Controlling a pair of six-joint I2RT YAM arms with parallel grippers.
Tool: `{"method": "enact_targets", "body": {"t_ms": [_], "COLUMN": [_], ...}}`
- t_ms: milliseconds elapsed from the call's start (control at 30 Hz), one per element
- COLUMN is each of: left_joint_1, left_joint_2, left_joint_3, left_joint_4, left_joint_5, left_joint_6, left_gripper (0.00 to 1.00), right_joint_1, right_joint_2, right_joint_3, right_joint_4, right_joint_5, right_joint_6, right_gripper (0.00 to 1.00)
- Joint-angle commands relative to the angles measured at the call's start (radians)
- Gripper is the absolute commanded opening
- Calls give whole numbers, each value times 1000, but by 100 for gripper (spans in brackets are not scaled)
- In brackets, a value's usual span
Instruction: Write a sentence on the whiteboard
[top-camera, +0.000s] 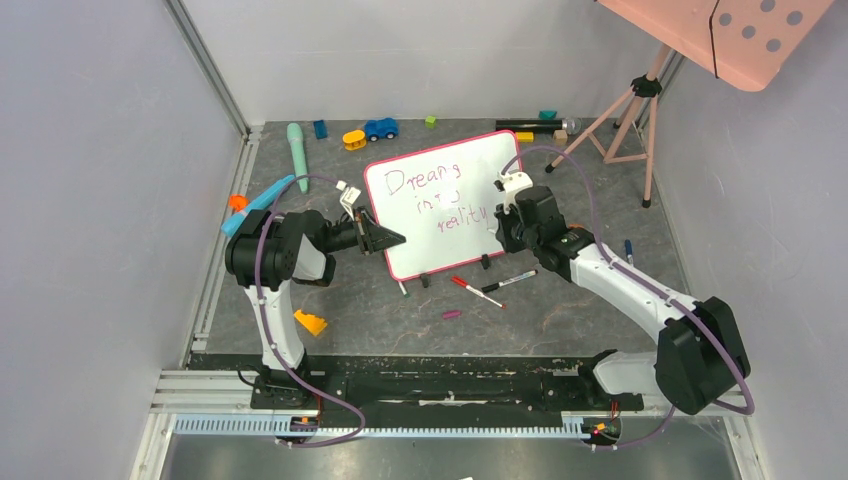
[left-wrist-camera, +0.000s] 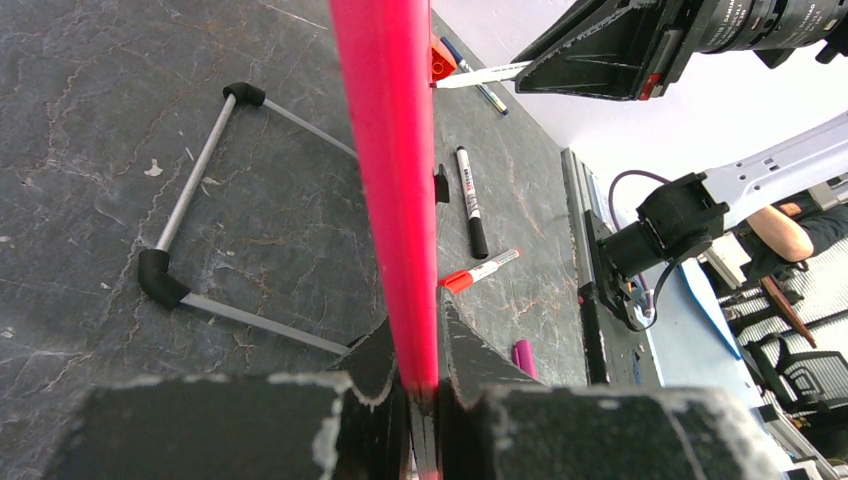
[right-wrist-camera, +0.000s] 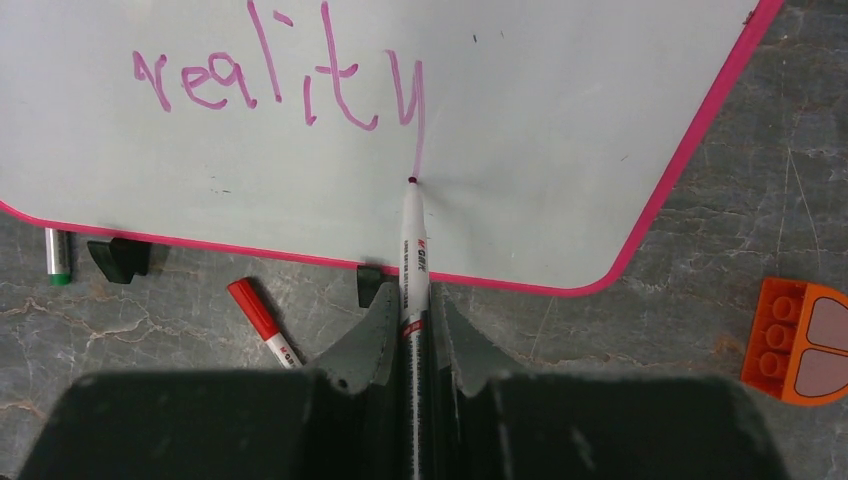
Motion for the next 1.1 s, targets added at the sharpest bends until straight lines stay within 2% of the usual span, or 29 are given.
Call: {"method": "enact_targets", "body": {"t_ms": [0, 367, 400, 533, 700, 800, 867, 933, 1067], "left_joint_1": [9, 9, 10, 9, 9, 10, 10, 10, 11], "left_joint_2": [50, 49, 49, 49, 49, 45, 37, 26, 16], "left_joint_3": [0, 2, 2, 3, 1, -2, -14, -29, -41], "left_joint_4": [46, 46, 46, 46, 46, 46, 46, 46, 46], "left_joint_5": [-18, -16, -18, -11, -15, -14, -18, -24, -38], "left_joint_6": [189, 188, 188, 187, 182, 185, 196, 212, 226], "left_gripper": [2, 3, 6, 32, 40, 48, 81, 98, 100], "right_joint_1": [-9, -9, -10, -24, -44, -46, -47, -46, -46], "right_joint_2": [13, -46, -63, -131, -149, -149, -149, -150, -151], "right_joint_3": [2, 101, 104, 117, 142, 142, 137, 134, 132], "right_joint_4": [75, 97, 96, 86, 70, 70, 69, 65, 37], "right_joint_5": [-37, -212, -214, -206, -194, -197, -199, -200, -173], "right_joint_6": [12, -17, -23, -46, -56, -52, -50, -50, -57], "right_gripper": [0, 0, 0, 0, 0, 0, 0, 0, 0]}}
